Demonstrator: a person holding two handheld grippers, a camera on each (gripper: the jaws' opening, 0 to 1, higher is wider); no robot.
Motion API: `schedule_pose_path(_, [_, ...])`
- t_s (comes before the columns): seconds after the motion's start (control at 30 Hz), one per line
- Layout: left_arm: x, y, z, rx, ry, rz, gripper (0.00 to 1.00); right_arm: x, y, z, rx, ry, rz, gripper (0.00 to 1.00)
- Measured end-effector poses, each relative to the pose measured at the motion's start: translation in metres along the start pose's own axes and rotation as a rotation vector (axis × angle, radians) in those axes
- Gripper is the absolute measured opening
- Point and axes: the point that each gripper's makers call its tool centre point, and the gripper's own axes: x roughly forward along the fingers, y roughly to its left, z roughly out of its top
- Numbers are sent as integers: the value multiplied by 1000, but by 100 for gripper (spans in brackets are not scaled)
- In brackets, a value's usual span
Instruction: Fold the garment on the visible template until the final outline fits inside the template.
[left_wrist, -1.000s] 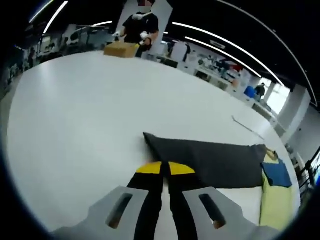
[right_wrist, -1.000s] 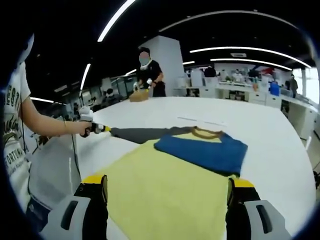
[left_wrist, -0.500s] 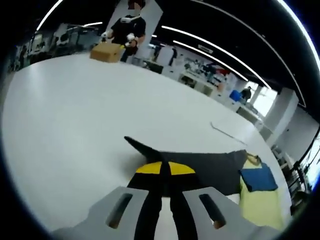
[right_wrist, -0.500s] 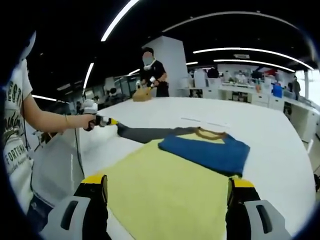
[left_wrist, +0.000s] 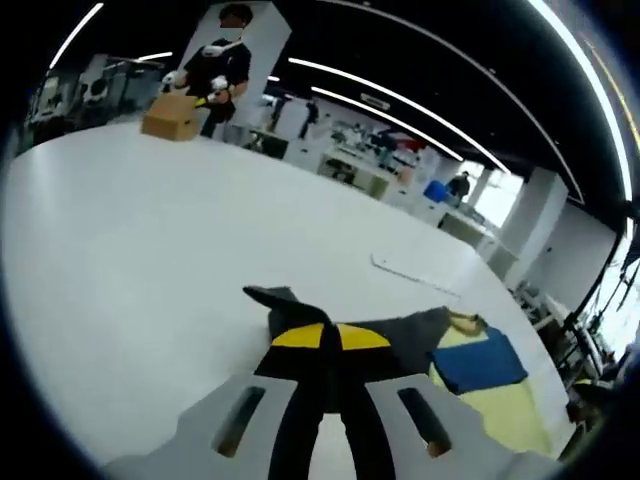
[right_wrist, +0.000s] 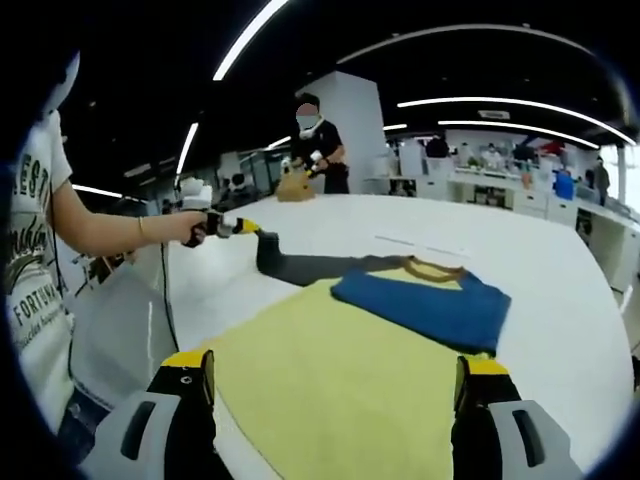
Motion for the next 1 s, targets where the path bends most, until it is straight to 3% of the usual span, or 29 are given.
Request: schedule_pose_path(1.0, [36,-140,4,36,24,-291,0,-1,3,-6,4,5,10,99])
